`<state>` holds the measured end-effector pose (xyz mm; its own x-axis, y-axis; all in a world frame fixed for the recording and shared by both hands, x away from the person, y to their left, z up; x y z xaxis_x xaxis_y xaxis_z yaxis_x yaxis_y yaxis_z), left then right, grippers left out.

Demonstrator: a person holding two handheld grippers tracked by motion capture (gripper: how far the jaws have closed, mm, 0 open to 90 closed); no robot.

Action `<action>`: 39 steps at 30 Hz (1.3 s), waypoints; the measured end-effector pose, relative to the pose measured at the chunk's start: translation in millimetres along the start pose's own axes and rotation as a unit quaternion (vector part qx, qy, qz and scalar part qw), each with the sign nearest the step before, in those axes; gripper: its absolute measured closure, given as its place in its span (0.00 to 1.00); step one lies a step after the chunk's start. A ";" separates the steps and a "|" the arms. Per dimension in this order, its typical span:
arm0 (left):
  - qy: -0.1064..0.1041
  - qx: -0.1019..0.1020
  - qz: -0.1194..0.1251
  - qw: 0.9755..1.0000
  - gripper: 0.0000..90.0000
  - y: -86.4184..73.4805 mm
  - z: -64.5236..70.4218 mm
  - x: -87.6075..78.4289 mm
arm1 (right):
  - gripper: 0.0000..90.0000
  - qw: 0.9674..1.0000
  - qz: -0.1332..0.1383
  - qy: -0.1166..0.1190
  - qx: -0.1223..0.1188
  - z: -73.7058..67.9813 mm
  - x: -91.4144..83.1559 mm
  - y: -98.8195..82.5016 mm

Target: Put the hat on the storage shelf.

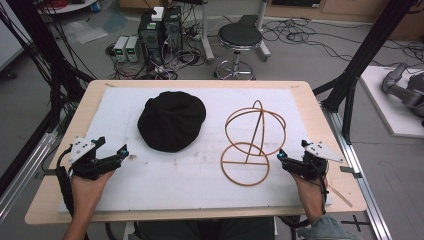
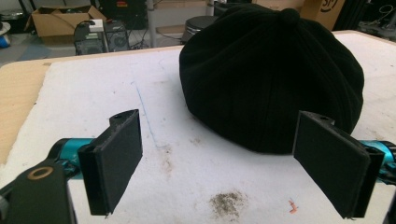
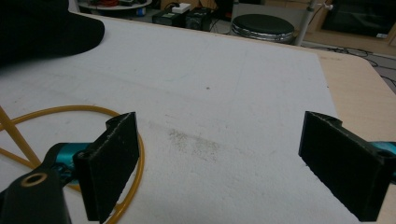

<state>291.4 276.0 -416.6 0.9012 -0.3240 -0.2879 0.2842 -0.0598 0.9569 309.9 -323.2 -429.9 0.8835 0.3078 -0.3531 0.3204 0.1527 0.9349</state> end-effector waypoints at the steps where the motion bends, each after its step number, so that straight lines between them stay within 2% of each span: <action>1: 0.000 -0.001 0.000 1.000 0.18 -0.2 0.0 0.2 | 0.14 1.000 0.000 0.000 0.000 0.0 0.0 0.0; 7: -0.004 -0.005 -0.003 1.000 0.18 -0.5 0.5 1.2 | 0.14 1.000 0.002 -0.001 -0.003 0.9 -1.3 -0.3; 10: -0.003 0.002 -0.005 1.000 0.18 -0.3 1.8 0.6 | 0.14 1.000 0.001 0.000 -0.001 0.5 -1.4 -0.2; 29: -0.010 0.005 -0.002 1.000 0.18 2.0 3.9 2.2 | 0.14 1.000 0.001 0.002 -0.001 0.4 -1.3 -0.2; 39: -0.020 0.004 -0.001 1.000 0.18 12.7 5.2 4.1 | 0.14 1.000 -0.001 0.004 0.001 -0.2 -0.8 -0.2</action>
<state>297.1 269.0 -405.4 0.8871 -0.3606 -0.2883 0.2831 -0.0684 0.9567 309.1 -323.3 -429.8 0.8803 0.3152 -0.3545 0.3222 0.1510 0.9345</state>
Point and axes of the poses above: each handheld gripper's, and its own axes: x roughly forward along the jaws, y roughly out of its top, z roughly to its right, the point moved 1 cm from there along x, roughly forward along the jaws, and after that the axes turned 1 degree about y, right-handed, at the moved point
